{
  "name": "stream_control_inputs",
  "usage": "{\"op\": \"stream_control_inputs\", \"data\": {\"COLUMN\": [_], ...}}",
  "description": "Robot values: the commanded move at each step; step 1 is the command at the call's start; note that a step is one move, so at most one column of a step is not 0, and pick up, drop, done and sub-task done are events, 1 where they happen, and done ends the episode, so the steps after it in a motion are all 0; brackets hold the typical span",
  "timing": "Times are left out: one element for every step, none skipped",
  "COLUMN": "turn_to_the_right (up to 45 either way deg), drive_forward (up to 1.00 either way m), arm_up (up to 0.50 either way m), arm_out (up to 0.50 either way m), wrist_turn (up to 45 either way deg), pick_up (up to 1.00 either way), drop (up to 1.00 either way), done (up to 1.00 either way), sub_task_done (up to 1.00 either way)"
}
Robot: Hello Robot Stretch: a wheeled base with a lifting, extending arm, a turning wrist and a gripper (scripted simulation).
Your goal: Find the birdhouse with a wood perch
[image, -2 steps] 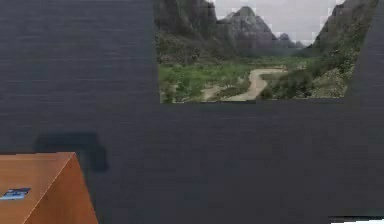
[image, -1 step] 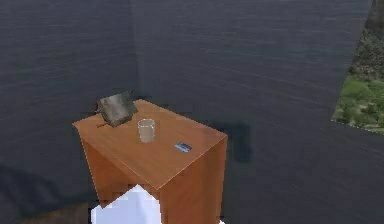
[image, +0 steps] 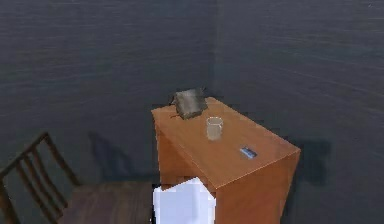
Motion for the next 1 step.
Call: {"op": "stream_control_inputs", "data": {"turn_to_the_right": [0.0], "drive_forward": [0.00], "arm_up": [0.00], "arm_out": [0.00], "wrist_turn": [0.0], "pick_up": [0.00], "drop": [0.00], "done": [1.00], "sub_task_done": [0.00]}}
